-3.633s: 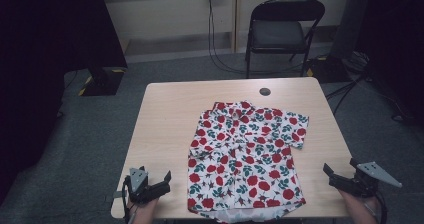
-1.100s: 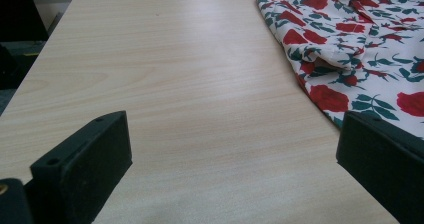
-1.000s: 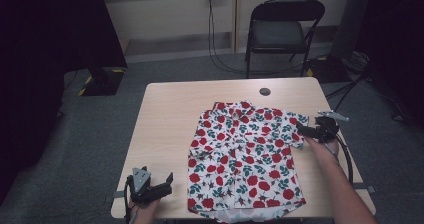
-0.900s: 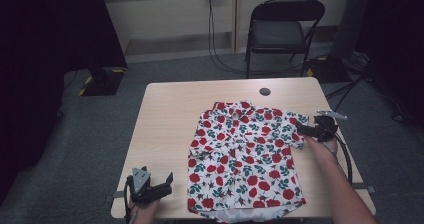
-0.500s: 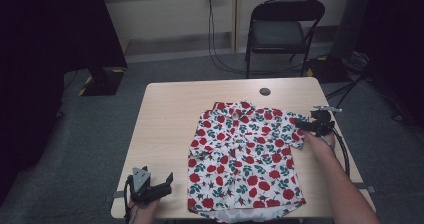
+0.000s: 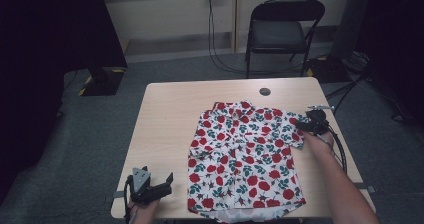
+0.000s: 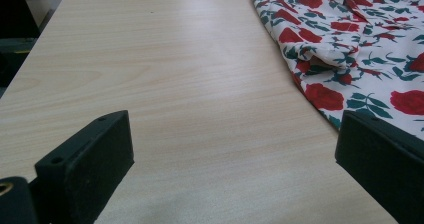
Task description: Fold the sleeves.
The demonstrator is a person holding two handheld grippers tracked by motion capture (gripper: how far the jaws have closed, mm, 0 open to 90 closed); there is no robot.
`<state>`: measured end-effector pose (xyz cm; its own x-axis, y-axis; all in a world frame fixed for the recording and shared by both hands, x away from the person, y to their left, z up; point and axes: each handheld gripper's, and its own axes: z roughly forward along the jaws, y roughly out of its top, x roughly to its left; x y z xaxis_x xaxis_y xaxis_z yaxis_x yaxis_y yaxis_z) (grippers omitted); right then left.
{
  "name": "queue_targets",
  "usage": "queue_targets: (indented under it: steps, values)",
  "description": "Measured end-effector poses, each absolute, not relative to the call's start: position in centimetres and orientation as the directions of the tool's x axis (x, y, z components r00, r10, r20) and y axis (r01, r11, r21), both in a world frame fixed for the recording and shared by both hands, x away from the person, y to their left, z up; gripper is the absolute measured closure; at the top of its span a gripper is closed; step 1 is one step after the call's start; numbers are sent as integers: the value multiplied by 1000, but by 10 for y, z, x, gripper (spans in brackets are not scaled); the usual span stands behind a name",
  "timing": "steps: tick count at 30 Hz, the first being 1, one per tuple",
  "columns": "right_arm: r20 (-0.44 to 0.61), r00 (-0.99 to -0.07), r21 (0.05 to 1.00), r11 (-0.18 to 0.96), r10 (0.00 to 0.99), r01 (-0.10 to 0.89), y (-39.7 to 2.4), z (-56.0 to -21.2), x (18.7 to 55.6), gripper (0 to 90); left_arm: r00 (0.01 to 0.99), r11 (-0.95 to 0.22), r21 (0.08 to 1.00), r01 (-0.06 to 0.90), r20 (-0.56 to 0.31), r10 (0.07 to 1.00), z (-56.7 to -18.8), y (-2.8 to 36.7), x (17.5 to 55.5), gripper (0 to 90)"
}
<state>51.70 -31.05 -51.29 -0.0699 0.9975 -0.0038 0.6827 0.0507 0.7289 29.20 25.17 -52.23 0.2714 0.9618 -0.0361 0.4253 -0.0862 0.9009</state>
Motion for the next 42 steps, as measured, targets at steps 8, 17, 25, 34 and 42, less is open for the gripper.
queue_targets:
  steps: [8, 17, 25, 34, 42]
  values:
    - [59, -65, 718, 3, 996, 696, -305, -509, 515, 806, 271, -78, 904, 420, -43, 962, -522, 253, 291, 15]
    - [68, -102, 742, 18, 992, 670, -301, -499, 508, 860, 280, -92, 902, 422, -33, 959, -522, 251, 291, 15]
    - [79, -135, 758, 28, 988, 652, -297, -483, 500, 859, 265, -69, 902, 426, -52, 963, -522, 253, 291, 16]
    - [83, -203, 778, 64, 976, 625, -275, -465, 493, 852, 254, -60, 909, 412, -51, 966, -522, 254, 290, 1]
    - [70, -238, 790, 92, 969, 606, -252, -459, 490, 853, 232, -28, 917, 398, -71, 970, -522, 257, 288, 1]
